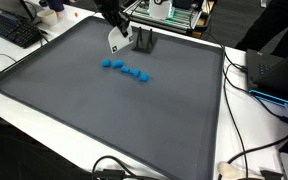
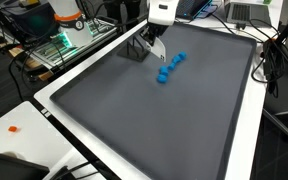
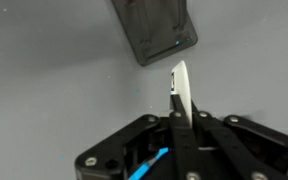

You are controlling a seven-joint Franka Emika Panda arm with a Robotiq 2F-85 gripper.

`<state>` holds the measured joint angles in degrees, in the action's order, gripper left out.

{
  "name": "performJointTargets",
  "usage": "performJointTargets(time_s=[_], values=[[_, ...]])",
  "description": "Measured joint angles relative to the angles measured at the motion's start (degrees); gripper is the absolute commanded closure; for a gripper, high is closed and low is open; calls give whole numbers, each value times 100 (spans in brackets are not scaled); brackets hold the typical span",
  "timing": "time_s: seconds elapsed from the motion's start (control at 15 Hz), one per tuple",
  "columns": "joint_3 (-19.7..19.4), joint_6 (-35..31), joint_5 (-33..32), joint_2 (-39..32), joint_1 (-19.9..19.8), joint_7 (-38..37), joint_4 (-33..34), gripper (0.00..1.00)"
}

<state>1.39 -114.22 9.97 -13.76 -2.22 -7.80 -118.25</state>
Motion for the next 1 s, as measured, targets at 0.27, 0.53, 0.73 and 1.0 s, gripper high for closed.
performJointTargets(time_s=[0.27,0.53,0.73,1.0], values=[[-20,-8,549,339,3,-842,-434,99],[-35,-108,1033,578,4,-1559,-873,99],[-44,-276,1399,706,5,-1886,-1168,99],[-66,-525,1612,774,5,-2322,-1508,99]])
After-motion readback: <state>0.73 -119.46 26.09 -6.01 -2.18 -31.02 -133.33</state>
